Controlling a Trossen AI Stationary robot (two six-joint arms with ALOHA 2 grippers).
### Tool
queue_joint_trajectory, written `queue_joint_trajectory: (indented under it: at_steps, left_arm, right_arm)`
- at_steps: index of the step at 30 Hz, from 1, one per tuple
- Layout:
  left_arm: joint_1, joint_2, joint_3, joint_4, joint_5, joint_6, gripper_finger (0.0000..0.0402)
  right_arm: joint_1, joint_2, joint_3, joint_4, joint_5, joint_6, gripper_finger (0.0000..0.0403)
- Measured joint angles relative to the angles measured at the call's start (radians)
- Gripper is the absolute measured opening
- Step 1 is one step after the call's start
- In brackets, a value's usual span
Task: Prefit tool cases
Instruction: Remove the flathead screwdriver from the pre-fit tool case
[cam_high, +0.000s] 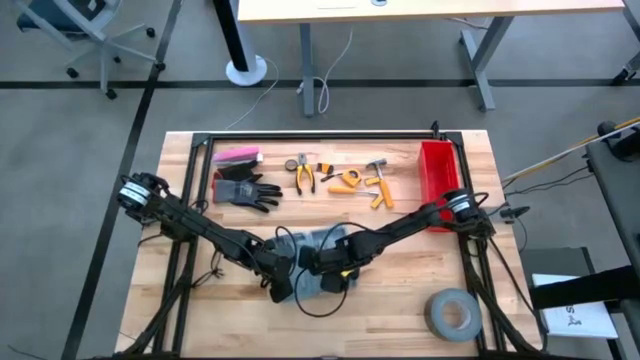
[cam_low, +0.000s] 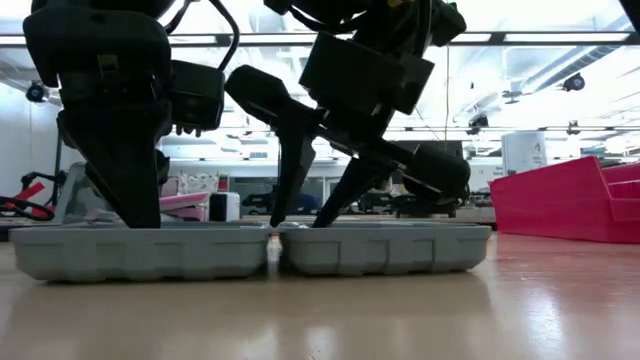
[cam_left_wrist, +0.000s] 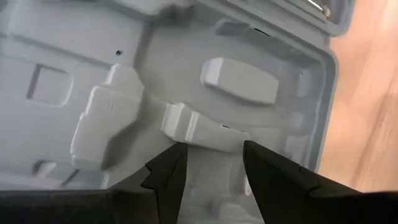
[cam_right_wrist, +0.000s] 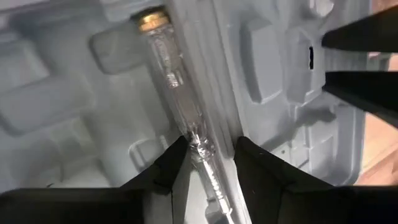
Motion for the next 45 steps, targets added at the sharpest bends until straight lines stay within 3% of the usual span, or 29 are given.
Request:
queue_joint_trajectory:
  at_steps: [45]
  left_arm:
    - [0.0,0.0,0.0,0.001,-0.009,0.012,0.0165]
  right_arm:
    - [0.019,-0.026,0.002,-0.062,-0.009,0.021,0.0001]
